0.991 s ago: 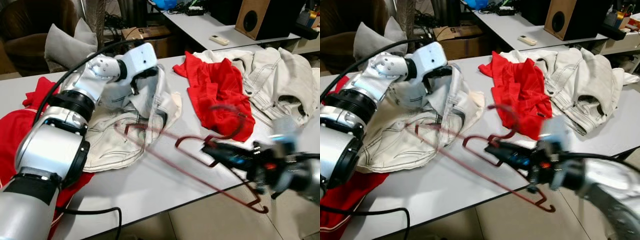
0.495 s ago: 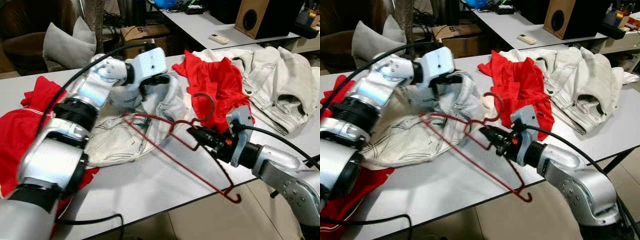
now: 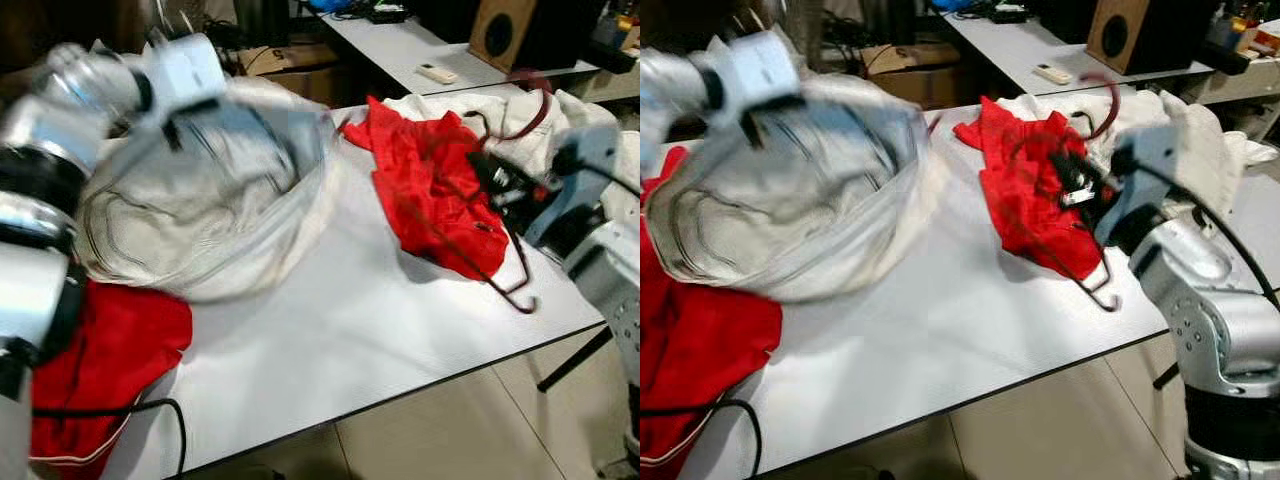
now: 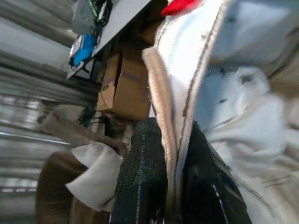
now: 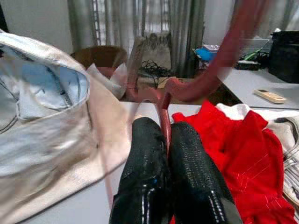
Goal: Hang hanger
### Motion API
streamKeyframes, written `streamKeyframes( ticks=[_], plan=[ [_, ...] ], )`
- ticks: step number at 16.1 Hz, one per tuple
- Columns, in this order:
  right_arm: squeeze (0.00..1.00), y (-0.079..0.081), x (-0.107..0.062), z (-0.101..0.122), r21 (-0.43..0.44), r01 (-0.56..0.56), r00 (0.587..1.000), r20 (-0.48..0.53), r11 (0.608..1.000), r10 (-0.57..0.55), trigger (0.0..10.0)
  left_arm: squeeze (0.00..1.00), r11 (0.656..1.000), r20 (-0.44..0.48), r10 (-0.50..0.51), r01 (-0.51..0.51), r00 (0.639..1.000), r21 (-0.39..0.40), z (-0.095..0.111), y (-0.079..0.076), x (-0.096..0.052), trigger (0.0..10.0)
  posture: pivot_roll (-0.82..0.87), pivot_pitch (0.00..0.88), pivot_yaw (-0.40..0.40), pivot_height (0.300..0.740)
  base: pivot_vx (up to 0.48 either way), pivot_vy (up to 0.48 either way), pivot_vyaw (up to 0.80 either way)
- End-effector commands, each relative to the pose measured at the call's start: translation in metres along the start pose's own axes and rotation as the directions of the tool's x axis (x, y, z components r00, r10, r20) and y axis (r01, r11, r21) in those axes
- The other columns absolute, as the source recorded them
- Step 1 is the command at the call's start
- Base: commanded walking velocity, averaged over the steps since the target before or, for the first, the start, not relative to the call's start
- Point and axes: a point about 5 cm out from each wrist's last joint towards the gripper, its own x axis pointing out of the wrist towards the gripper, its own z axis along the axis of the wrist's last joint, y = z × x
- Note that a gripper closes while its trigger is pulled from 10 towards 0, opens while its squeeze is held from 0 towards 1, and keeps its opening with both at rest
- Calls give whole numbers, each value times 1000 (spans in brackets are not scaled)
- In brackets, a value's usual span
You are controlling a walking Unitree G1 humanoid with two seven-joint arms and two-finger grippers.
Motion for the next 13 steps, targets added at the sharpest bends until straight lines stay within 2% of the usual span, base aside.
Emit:
streamKeyframes(
  ticks=[1,3,4,6,7,8,10,13],
  plan=[
    [0,-4,-2,-6,1,14,1000,-21,1000,-14,10000,0,999,41,28,-27,999,-30,6,18,-16,0,-72,0,36,740,0,0,0],
    [0,8,0,-21,18,-31,998,-58,999,32,10000,0,997,76,-23,29,997,-74,6,14,-18,0,-67,0,35,740,0,0,0],
    [0,26,3,-38,58,-78,992,-92,995,83,10000,0,984,111,-106,120,988,-131,3,-4,-14,0,-56,0,30,740,0,0,0],
    [0,40,4,-48,82,-113,986,-115,990,122,10000,0,964,124,-144,168,982,-205,-3,-25,-8,0,-46,0,17,740,0,0,0],
    [0,44,4,-46,103,-137,984,-96,985,147,10000,0,961,109,-134,156,985,-229,-7,-38,-2,0,-43,0,11,740,0,0,0],
    [0,47,3,-40,125,-175,981,-57,977,183,10000,0,958,122,-106,134,987,-255,-7,-44,3,0,-38,0,5,740,0,0,0],
    [0,51,-2,-28,148,-244,970,18,958,244,10000,0,951,146,-44,87,988,-297,-5,-48,9,0,-42,0,12,740,0,0,0],
    [0,55,-15,-16,114,-320,947,77,940,313,10000,0,931,161,108,-44,981,-362,1,-57,19,0,-57,0,35,740,0,0,0]
  ],
)
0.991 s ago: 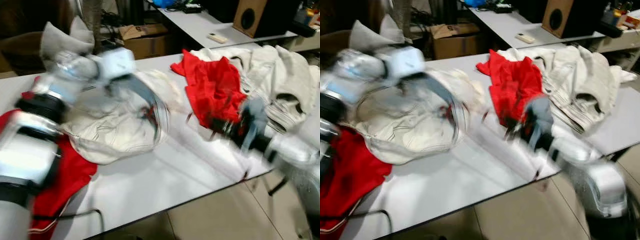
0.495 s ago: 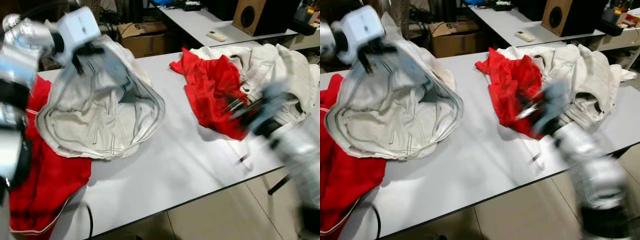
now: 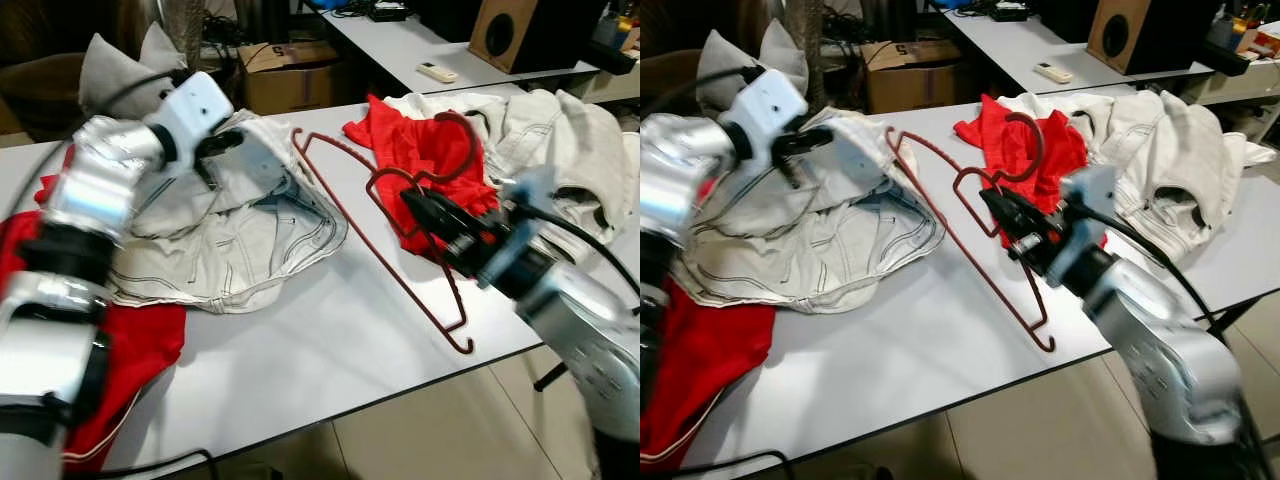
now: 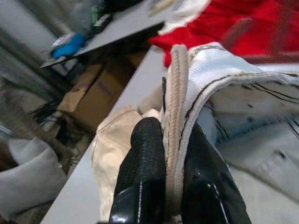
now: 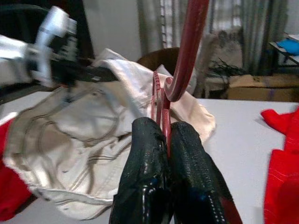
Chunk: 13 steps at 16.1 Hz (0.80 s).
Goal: Hang hanger
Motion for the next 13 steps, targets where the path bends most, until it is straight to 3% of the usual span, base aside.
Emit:
streamKeyframes(
  ticks=[1,2,6,8,9,13],
  plan=[
    [0,6,-8,6,-12,-50,999,5,999,51,10000,0,998,45,64,-64,997,0,10,3,1,0,-79,0,43,740,0,0,0],
    [0,12,-21,1,-2,-106,992,-62,994,106,10000,0,997,56,76,-77,996,14,16,-1,6,0,-84,0,41,740,0,0,0],
    [0,17,-36,-13,60,-148,971,-179,987,157,10000,0,997,99,68,-66,993,-26,24,-22,14,0,-91,0,39,740,0,0,0],
    [0,12,-33,-28,72,-85,968,-228,994,99,10000,0,997,124,41,-33,991,-64,27,-40,12,0,-96,0,39,740,0,0,0],
    [0,5,-24,-35,81,1,973,-231,997,18,10000,0,997,133,4,6,991,-81,29,-55,7,0,-87,1,40,740,0,0,0],
    [0,-2,-7,-42,158,86,978,-201,984,-54,10000,0,992,127,-52,65,991,-106,32,-85,-9,0,-47,20,-6,740,0,0,0]
  ],
)
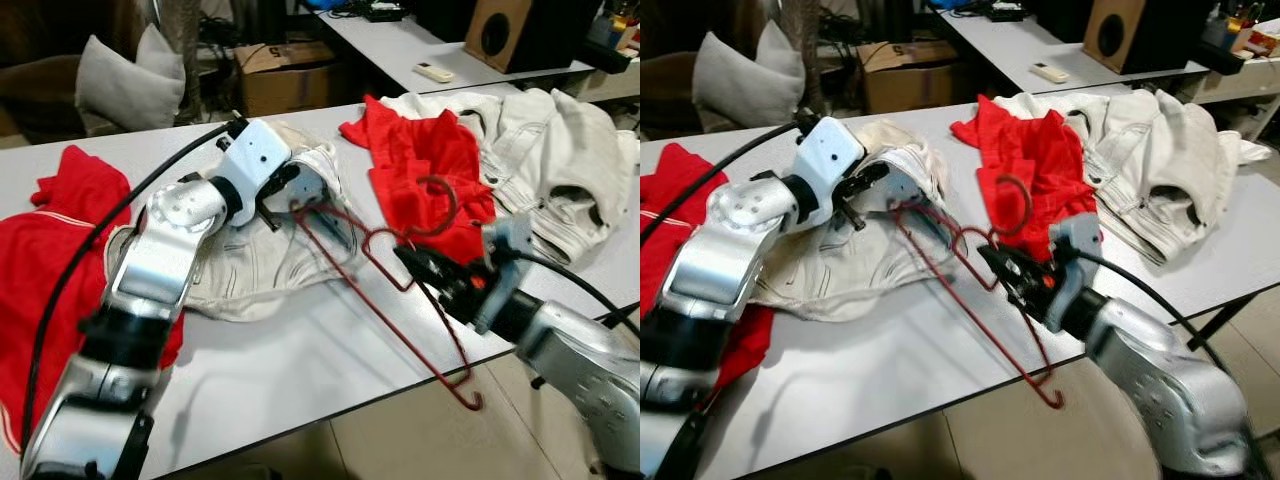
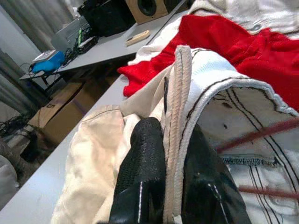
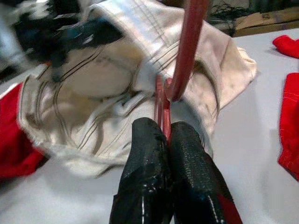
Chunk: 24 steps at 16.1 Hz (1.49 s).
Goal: Hang hanger
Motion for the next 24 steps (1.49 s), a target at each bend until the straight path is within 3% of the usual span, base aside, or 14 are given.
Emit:
streamKeyframes(
  ticks=[1,4,8,10,12,15,17,19,21,22,23,24],
  plan=[
    [0,-6,7,-3,23,60,998,-12,998,-60,10000,0,1000,-5,-23,23,1000,-4,1,-7,-3,0,-47,15,5,740,0,0,0],
    [0,-16,21,-6,103,164,985,28,981,-168,10000,0,998,-52,-60,60,997,-10,-2,-15,-9,0,-36,7,21,740,0,0,0],
    [0,-15,33,-1,111,221,970,80,969,-230,10000,0,993,-117,-120,119,986,-10,-11,-7,-16,0,-60,6,46,740,0,0,0],
    [0,-22,43,9,88,268,952,127,959,-278,10000,0,983,-171,-174,181,970,24,-13,10,-22,0,-67,9,41,740,0,0,0],
    [0,-21,54,18,65,232,960,146,971,-239,10000,0,967,-204,-238,251,950,42,-2,32,-32,0,-67,7,28,740,0,0,0],
    [0,-21,63,31,28,219,962,162,975,-221,10000,0,911,-173,-411,408,895,-53,21,41,-48,0,-62,0,20,740,0,0,0],
    [0,-22,67,40,54,208,956,198,977,-214,10000,0,881,-42,-462,453,886,-136,41,40,-47,0,-54,0,25,740,0,0,0],
    [0,-21,71,46,137,177,947,247,975,-207,10000,0,810,87,-523,526,848,-260,57,28,-40,0,-53,0,31,740,0,0,0],
    [0,-22,74,49,202,171,937,270,964,-222,10000,0,788,177,-461,493,869,-367,68,22,-27,667,-47,0,33,740,0,0,0],
    [0,-24,75,52,241,171,927,290,955,-239,10000,0,797,238,-335,409,912,-444,75,27,-14,0,-45,0,34,740,0,0,0],
    [0,-26,75,55,270,167,919,306,948,-250,10000,0,811,264,-191,303,946,-501,80,35,-4,1176,-42,0,35,740,0,0,0],
    [0,-27,76,56,282,165,915,313,945,-253,10000,0,816,263,-122,248,957,-523,82,40,0,0,-40,0,37,740,0,0,0]
  ],
)
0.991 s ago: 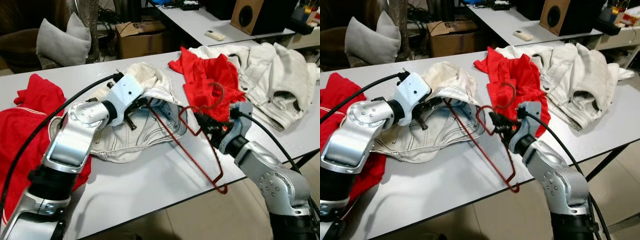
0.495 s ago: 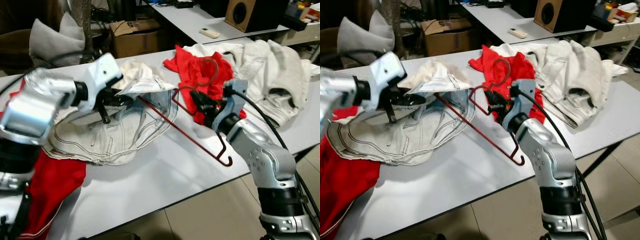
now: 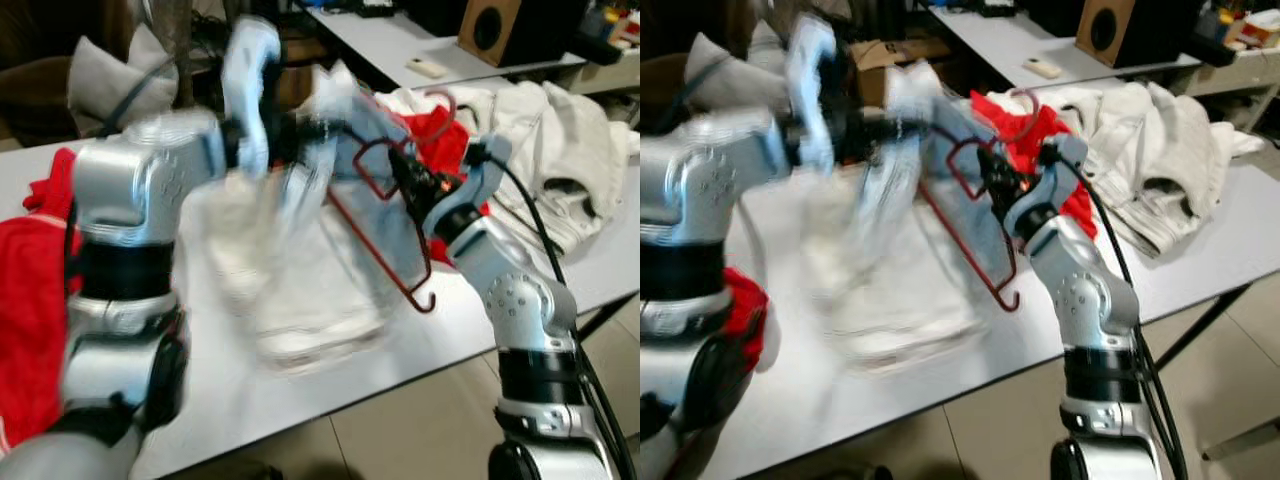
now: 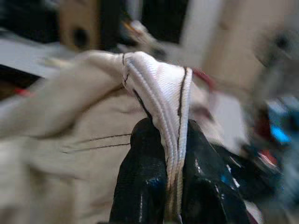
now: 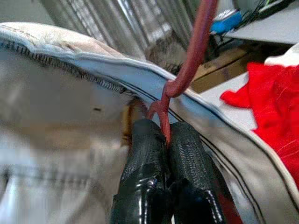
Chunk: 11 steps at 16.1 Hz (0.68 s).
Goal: Hang hanger
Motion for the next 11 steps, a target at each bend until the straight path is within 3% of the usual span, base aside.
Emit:
streamKeyframes(
  ticks=[1,2,3,7,9,10,11],
  plan=[
    [0,-2,1,8,21,10,999,45,1000,-11,10000,0,994,75,106,-107,991,7,12,11,-4,1020,-40,0,43,740,0,0,0],
    [0,-1,2,5,14,0,1000,29,1000,-1,10000,0,982,74,183,-186,980,30,14,18,-4,0,-37,0,47,740,0,0,0],
    [0,1,1,-3,6,-5,1000,4,1000,5,10000,0,969,43,228,-231,973,85,9,21,-4,0,-36,0,49,740,0,0,0],
    [0,10,3,-17,-47,47,998,32,998,-45,10000,0,965,20,253,-254,967,59,4,22,0,0,-40,0,63,740,0,0,0],
    [0,28,6,-26,-163,47,999,25,986,-44,10000,0,940,37,295,-297,955,168,22,33,1,0,-34,0,63,740,0,0,0],
    [0,35,6,-30,-237,29,1000,1,971,-30,10000,0,909,38,313,-311,949,279,30,38,-1,0,-34,0,63,740,0,0,0],
    [0,38,5,-30,-282,27,1000,-8,959,-31,10000,0,844,13,334,-305,942,441,37,44,-5,0,-30,0,67,740,0,0,0]
  ],
)
